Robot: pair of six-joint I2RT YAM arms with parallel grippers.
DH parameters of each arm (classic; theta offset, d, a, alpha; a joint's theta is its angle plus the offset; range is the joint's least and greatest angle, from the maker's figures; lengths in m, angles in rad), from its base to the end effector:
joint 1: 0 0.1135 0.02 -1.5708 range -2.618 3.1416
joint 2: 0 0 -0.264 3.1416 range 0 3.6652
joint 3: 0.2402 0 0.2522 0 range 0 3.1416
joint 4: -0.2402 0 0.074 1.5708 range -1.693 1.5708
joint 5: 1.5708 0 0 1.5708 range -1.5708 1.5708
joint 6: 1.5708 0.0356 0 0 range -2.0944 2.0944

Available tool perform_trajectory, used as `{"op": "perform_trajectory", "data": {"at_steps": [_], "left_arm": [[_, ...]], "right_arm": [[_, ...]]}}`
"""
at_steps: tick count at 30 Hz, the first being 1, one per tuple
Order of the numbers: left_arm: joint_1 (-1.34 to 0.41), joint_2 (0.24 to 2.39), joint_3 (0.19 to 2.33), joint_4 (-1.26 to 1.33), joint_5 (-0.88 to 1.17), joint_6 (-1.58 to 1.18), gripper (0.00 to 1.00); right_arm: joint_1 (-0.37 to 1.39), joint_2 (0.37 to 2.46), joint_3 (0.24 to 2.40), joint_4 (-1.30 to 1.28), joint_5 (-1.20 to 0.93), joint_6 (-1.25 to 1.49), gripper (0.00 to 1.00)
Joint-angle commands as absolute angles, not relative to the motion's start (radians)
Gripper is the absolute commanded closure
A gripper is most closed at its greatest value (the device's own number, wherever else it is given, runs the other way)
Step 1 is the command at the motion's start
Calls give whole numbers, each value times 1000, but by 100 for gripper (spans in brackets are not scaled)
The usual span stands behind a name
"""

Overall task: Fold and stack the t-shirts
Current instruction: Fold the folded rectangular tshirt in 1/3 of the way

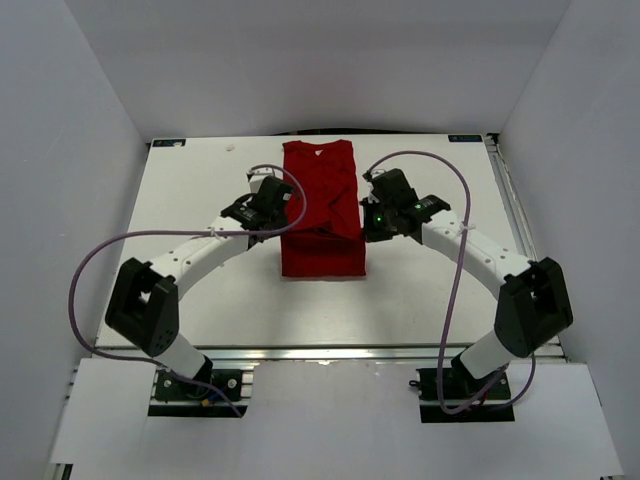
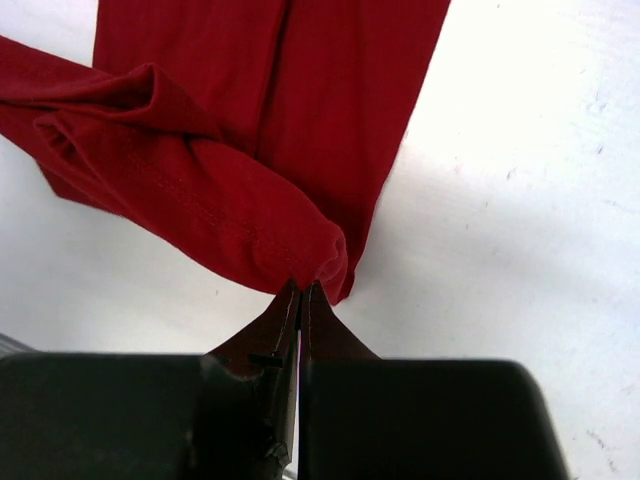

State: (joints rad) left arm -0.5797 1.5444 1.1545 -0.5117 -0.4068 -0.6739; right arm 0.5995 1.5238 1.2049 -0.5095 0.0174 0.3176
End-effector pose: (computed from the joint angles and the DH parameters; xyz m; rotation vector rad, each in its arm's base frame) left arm 0.2826 -0.1682 0.2561 -0.2814 2.3601 -0.0874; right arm 0.2754 0.1874 0.2766 -0.3344 2.4156 0.4011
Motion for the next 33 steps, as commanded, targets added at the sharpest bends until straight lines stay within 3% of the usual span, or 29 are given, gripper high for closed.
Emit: {"op": "perform_trajectory", "data": {"at_steps": [1, 33], "left_arm": [[-531, 1571, 1222, -497, -373, -617, 100], [-347, 2054, 1663, -474, -216, -456, 100]], "right_arm": [[580, 1558, 1269, -466, 9, 276, 100], [453, 2031, 1676, -414, -101, 248, 100]]}}
